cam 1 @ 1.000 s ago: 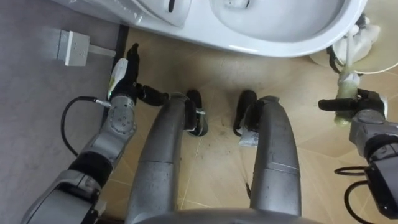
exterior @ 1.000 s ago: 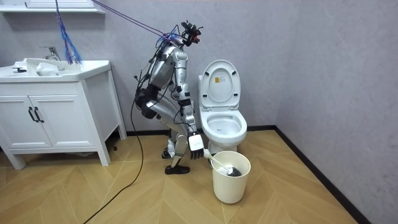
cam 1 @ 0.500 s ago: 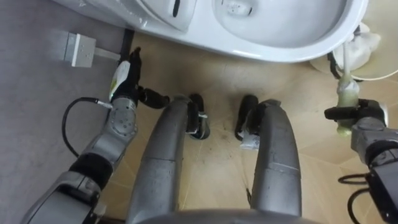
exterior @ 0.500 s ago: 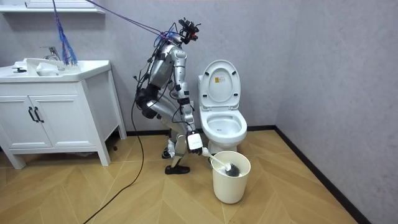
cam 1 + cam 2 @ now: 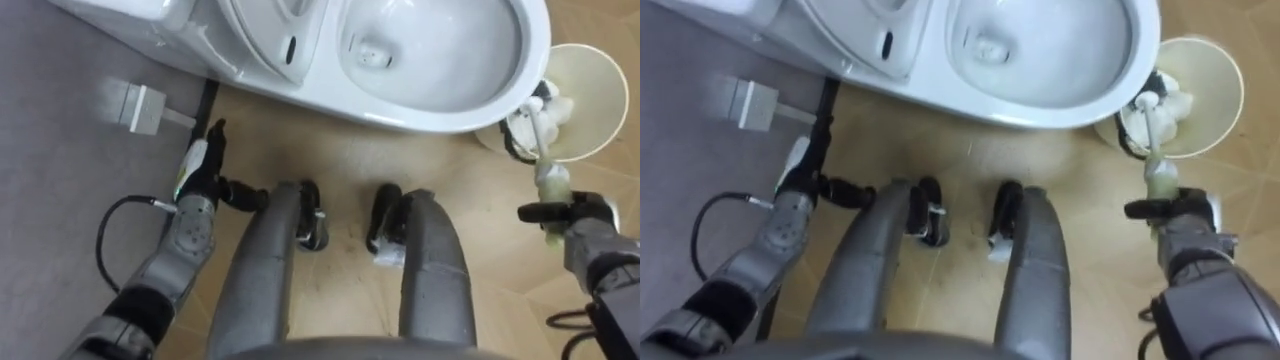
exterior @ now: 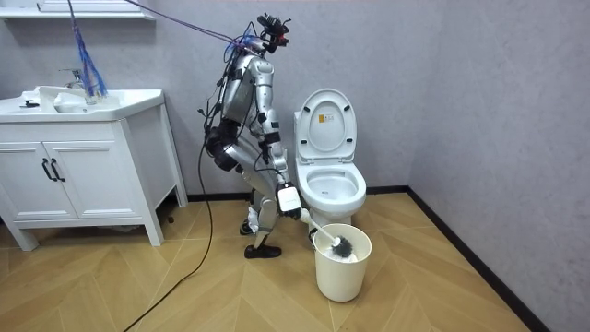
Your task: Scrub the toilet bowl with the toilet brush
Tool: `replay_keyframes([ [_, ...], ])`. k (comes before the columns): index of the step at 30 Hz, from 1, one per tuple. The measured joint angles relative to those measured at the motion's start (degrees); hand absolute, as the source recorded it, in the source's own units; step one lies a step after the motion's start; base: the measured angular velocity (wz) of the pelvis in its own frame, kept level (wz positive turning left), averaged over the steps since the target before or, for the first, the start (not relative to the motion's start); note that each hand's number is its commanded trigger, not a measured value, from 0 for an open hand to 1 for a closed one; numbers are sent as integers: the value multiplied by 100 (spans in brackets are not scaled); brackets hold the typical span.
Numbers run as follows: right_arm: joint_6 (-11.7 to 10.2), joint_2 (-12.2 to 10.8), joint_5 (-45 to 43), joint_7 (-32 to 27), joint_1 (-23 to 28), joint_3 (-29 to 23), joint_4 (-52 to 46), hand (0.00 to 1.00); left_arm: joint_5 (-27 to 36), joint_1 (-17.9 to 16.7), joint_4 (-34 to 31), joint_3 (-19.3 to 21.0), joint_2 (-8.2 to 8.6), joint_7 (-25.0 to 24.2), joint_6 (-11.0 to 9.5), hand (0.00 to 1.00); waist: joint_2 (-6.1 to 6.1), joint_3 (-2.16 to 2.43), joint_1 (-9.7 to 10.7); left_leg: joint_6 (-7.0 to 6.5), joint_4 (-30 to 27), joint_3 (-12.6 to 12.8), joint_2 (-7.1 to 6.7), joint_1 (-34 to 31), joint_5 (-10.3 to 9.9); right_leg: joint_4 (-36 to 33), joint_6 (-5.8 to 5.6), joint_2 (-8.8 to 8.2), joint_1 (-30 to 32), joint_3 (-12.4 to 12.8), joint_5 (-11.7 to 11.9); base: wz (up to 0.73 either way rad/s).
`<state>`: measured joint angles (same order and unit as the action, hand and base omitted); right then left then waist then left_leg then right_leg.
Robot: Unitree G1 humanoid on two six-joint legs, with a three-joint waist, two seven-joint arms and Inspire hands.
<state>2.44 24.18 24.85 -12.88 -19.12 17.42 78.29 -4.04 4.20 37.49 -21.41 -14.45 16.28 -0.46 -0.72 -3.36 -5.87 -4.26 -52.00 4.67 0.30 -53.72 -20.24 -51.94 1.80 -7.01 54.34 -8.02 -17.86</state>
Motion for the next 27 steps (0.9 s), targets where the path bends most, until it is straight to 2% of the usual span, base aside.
replay_keyframes([
  [2, 19, -20, 34, 57, 123, -21, 3, 100, 1, -77, 103, 80, -32, -56, 5, 0, 4, 19, -6, 10, 180, 0, -7, 250, 10, 170, -13, 10, -245, -13, 10, 0],
  [3, 20, -38, 40, 90, 187, -40, 2, 100, 1, -149, 171, 135, -49, -65, 5, 0, 9, 43, -32, 12, 286, 1, -2, 406, 13, 278, -18, 15, -404, -41, 17, -4],
  [5, 17, -98, 72, 109, 313, -137, 2, 100, -6, -247, 296, 210, -49, -81, 10, 0, 14, 53, -38, 21, 474, 10, -3, 687, 21, 456, -29, 24, -677, -62, 32, -2],
  [7, 8, -214, 181, 109, 477, -283, 9, 100, 9, -469, 341, 262, -49, -83, 10, 0, 38, 124, -20, 30, 752, 5, -18, 1103, 38, 710, -44, 24, -1086, -115, 40, 0],
  [14, -40, -411, 401, 104, 745, -667, -34, 100, -4, -763, 838, 483, -56, -140, -40, 0, 61, 180, 135, 90, 1611, -69, -94, 2194, 197, 1465, -93, 41, -2163, -225, 99, 4],
  [17, -119, -472, 663, 103, 1011, -981, -60, 100, -74, -1090, 806, 860, -57, -171, -78, 0, 50, 210, 154, 115, 1997, -80, -57, 2651, 256, 1925, -115, 147, -2652, -253, 214, -2],
  [19, -118, -567, 658, -8, 1302, -1240, -239, 100, -63, -1438, 806, 1158, -62, -137, -88, 0, 13, 285, 161, 135, 2394, -24, -12, 3120, 305, 2373, -128, 238, -3122, -276, 317, -12],
  [21, -130, -674, 640, -90, 1526, -1364, -312, 100, -56, -1691, 810, 1364, -59, -104, -104, 0, -21, 323, 247, 154, 2697, -16, -2, 3502, 378, 2700, -148, 293, -3506, -308, 412, -9],
  [25, -244, -868, 607, -263, 2080, -1667, -963, 100, -53, -2072, 781, 1649, -2, -73, -240, 0, -44, 327, 307, 183, 3135, -7, 23, 4209, 416, 3232, -173, 381, -4252, -342, 480, -3],
  [27, -273, -943, 575, -339, 2203, -1705, -1168, 100, -63, -2177, 774, 1756, 11, -52, -265, 0, -61, 319, 348, 193, 3277, -3, 22, 4466, 422, 3336, -174, 400, -4485, -338, 480, -3],
])
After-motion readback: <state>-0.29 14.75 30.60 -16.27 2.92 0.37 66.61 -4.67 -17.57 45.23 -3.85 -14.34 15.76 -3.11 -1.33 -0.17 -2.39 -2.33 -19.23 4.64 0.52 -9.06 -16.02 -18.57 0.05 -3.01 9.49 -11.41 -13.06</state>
